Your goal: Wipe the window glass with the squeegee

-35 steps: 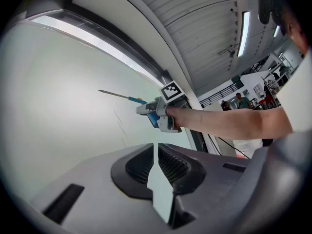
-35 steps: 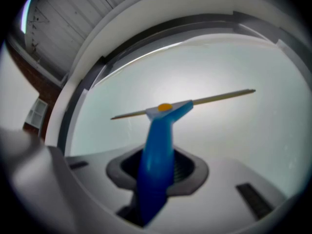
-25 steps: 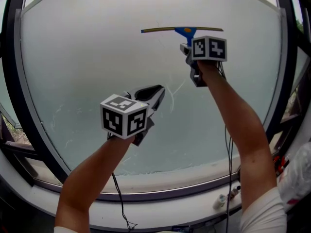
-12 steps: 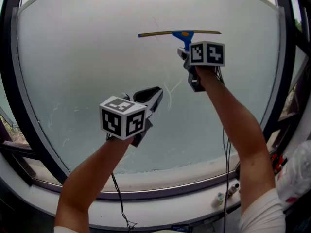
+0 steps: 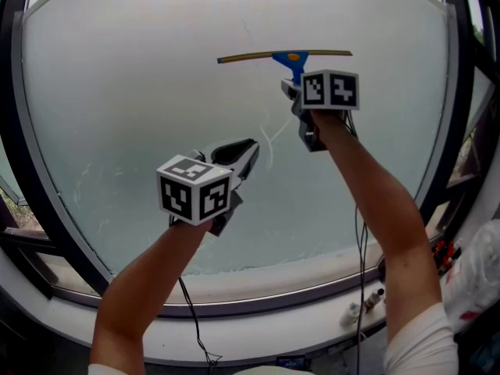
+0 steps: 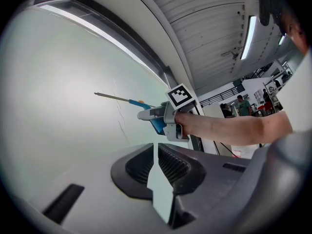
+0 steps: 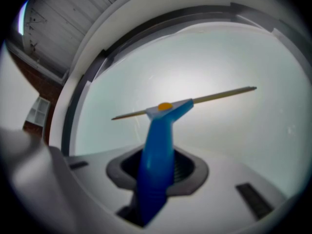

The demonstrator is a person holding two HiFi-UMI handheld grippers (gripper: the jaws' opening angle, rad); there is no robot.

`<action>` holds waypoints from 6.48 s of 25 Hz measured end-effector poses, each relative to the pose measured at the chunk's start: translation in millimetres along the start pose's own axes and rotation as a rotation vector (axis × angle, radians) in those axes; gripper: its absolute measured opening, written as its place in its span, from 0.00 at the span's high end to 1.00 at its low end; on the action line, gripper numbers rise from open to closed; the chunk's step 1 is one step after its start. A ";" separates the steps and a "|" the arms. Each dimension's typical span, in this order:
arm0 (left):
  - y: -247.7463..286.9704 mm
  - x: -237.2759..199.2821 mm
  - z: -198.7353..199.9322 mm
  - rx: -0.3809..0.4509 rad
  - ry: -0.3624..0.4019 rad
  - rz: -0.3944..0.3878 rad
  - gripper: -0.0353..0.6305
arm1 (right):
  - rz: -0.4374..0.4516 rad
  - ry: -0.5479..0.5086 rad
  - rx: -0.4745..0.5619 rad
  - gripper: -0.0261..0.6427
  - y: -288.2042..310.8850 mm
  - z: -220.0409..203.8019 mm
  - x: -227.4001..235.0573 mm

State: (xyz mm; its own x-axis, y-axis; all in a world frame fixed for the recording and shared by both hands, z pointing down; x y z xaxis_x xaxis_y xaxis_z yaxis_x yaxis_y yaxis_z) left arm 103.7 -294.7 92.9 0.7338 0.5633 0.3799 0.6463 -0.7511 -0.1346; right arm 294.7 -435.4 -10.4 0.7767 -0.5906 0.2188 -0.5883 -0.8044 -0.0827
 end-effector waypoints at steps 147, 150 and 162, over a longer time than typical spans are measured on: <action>-19.8 91.3 -233.8 -0.322 -0.345 -0.055 0.87 | -0.065 0.186 -0.329 0.83 -39.0 -339.0 79.9; -20.4 92.7 -237.3 -0.327 -0.350 -0.056 0.87 | -0.069 0.190 -0.338 0.83 -40.3 -345.2 81.7; -20.9 98.8 -251.2 -0.347 -0.377 -0.061 0.87 | -0.084 0.197 -0.377 0.83 -43.9 -367.8 88.4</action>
State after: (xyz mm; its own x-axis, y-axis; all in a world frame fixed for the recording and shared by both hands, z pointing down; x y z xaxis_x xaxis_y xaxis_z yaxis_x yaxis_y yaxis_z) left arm 110.1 -309.9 363.2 0.7628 0.6465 0.0131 0.6295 -0.7472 0.2130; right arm 306.5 -428.6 370.2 0.7891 -0.4711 0.3943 -0.5944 -0.7475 0.2965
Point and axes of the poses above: the fingertips, and each gripper's own axes: y forward along the fingers, x to its right, z out of its top, the point moved 10 cm from there along -y, backward along the fingers, and after that the axes turned 13 degrees about y, right-handed, at the moved point
